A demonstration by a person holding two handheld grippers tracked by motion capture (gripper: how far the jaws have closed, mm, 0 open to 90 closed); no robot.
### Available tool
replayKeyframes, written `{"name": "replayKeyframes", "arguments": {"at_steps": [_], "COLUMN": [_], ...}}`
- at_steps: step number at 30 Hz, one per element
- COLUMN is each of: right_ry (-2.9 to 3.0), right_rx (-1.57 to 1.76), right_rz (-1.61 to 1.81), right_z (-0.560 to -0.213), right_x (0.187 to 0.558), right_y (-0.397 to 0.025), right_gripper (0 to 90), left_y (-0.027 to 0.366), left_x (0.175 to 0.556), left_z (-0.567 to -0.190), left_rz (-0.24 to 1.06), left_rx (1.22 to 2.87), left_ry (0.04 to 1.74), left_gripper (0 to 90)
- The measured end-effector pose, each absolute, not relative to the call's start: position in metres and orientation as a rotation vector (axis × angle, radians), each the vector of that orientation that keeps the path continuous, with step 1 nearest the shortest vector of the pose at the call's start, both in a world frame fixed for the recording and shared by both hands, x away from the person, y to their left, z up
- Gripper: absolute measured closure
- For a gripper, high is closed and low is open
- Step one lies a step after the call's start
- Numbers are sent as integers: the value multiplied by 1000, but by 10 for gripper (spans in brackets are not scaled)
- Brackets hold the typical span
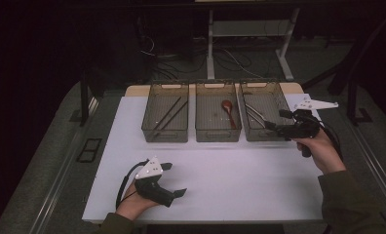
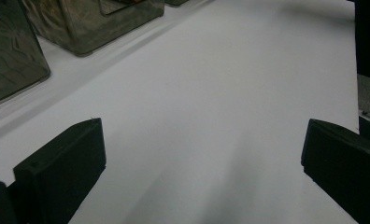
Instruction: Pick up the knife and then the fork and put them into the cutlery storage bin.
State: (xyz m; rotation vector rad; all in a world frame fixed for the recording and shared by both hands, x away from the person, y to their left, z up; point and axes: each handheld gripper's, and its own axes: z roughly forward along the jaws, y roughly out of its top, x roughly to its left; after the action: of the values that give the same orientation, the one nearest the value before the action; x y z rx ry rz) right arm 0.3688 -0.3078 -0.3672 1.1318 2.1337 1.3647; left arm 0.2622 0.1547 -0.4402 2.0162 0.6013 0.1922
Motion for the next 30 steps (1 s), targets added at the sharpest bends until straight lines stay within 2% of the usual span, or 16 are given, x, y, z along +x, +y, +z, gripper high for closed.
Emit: {"name": "replayKeyframes", "arguments": {"at_steps": [15, 30], "right_ry": [2149, 2195], "right_rx": [1069, 1008], "right_rz": [1428, 1456], "right_z": [-382, -412], "right_x": [328, 293], "right_y": [-308, -300], "right_gripper": [174, 174], "left_y": [156, 157], "left_x": [261, 261], "left_z": [-440, -439], "left_rz": [196, 202], "left_rx": [2012, 2009], "left_ry": [607, 609], "left_gripper": [0, 0]}}
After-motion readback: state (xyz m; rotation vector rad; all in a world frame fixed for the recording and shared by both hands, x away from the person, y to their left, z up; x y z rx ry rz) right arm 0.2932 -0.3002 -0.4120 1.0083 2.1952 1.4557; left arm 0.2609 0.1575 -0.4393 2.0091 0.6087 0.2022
